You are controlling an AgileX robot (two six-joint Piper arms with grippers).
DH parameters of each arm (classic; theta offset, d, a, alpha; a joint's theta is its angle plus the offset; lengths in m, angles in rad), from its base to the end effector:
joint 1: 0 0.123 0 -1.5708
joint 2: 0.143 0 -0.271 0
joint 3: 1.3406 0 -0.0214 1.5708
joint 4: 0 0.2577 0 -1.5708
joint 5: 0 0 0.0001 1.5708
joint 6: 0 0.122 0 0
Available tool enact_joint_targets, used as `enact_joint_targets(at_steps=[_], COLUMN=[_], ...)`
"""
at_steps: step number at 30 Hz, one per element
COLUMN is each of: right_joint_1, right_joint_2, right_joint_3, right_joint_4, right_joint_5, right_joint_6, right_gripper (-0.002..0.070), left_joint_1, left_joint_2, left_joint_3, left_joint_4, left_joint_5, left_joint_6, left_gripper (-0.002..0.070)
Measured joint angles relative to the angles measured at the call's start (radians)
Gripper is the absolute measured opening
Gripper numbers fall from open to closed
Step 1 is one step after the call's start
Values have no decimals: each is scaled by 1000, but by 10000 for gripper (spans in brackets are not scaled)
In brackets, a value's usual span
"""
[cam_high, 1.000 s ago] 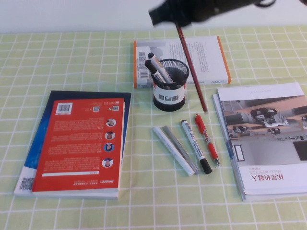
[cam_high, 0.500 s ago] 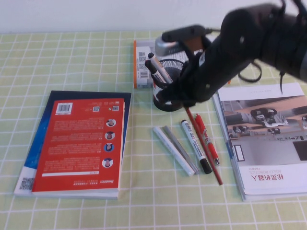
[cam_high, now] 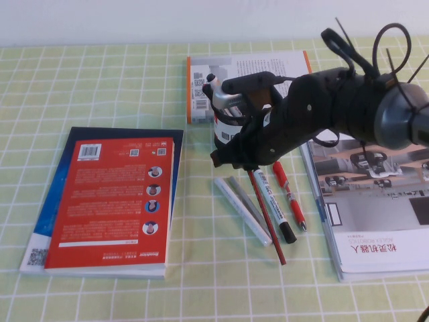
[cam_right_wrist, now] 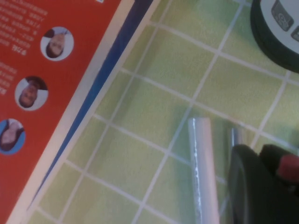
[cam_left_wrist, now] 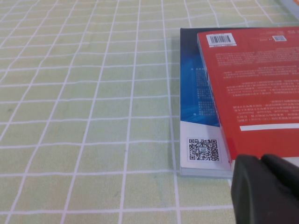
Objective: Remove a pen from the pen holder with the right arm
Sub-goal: 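Take a marker out of the pen holder and lay it on the table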
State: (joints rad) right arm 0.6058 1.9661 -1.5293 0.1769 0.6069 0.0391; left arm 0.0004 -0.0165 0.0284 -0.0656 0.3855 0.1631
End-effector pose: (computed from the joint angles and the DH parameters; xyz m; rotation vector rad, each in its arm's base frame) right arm 0.3703 0.2714 0.1888 -0.5777 2.5057 0.4374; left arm 0.1027 -0.0030 0.1607 0.1127 1.8770 0.0473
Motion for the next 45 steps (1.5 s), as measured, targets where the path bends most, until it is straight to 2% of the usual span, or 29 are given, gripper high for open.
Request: enact_joint_targets(at_steps=[25,28,35,40,45], right_joint_1=[-6,-6,-6,-6,0], right_joint_2=[65,66,68,68,15], right_joint_3=[2,2,2,2,11], right_joint_4=[-64,-64,-56,-50,-53], right_joint_5=[-107,-117,-118,-105,-47], right_joint_6=[-4,-5,-5,-5,-5], right_gripper=[0,42,210,236,219], left_joint_1=[0,0,0,0,0], left_joint_2=[0,0,0,0,0], left_joint_3=[0,0,0,0,0], left_joint_4=[0,0,0,0,0], left_joint_5=[0,0,0,0,0], left_joint_6=[0,0,0,0,0], left_gripper=[-5,-5,-5,-5,-5])
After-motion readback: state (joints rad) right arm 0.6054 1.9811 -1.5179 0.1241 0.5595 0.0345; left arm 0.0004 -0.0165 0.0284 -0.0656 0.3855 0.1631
